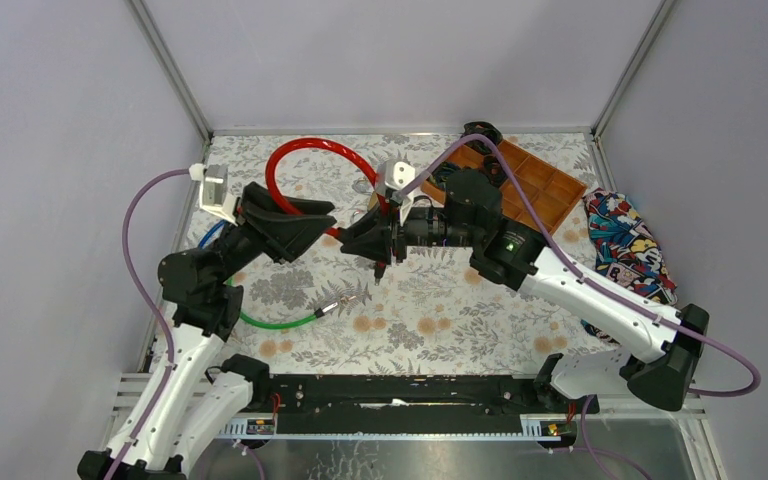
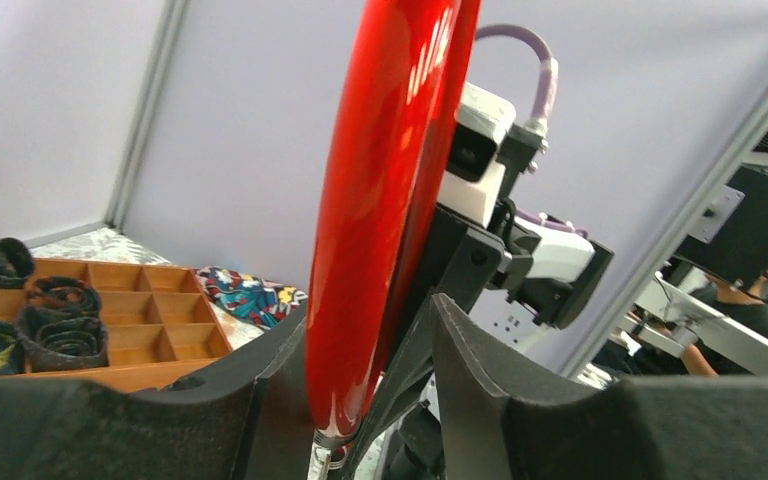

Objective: Lock with the key
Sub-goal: Lock the lock.

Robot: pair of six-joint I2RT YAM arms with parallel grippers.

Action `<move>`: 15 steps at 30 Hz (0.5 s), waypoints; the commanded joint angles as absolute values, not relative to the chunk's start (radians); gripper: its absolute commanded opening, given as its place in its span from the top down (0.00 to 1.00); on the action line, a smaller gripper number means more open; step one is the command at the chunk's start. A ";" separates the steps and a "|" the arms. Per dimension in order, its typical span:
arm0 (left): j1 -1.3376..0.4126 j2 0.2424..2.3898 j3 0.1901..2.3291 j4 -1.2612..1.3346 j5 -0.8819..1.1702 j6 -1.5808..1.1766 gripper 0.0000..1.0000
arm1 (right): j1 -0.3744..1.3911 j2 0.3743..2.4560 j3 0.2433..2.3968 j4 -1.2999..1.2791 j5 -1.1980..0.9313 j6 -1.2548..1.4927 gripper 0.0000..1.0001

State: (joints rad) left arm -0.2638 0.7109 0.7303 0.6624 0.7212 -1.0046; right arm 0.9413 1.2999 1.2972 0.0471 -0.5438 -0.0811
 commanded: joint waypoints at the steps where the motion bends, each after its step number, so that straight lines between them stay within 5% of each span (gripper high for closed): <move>1: -0.321 0.704 0.698 0.742 0.759 -0.993 0.52 | 0.937 1.251 1.361 0.175 -0.619 -0.024 1.00; 6: -0.375 0.707 0.679 0.734 0.777 -0.924 0.49 | 0.937 1.255 1.394 0.171 -0.651 -0.022 1.00; 11: -0.380 0.720 0.693 0.750 0.762 -0.912 1.00 | 0.937 1.272 1.422 0.125 -0.667 -0.029 1.00; 15: -0.380 0.717 0.693 0.736 0.738 -0.933 1.00 | 0.937 1.262 1.417 0.112 -0.648 -0.029 1.00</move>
State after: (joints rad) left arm -0.3737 0.7200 0.6838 0.7120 0.7399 -0.9398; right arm 0.9417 1.2984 1.3468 0.0338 -0.6468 -0.0353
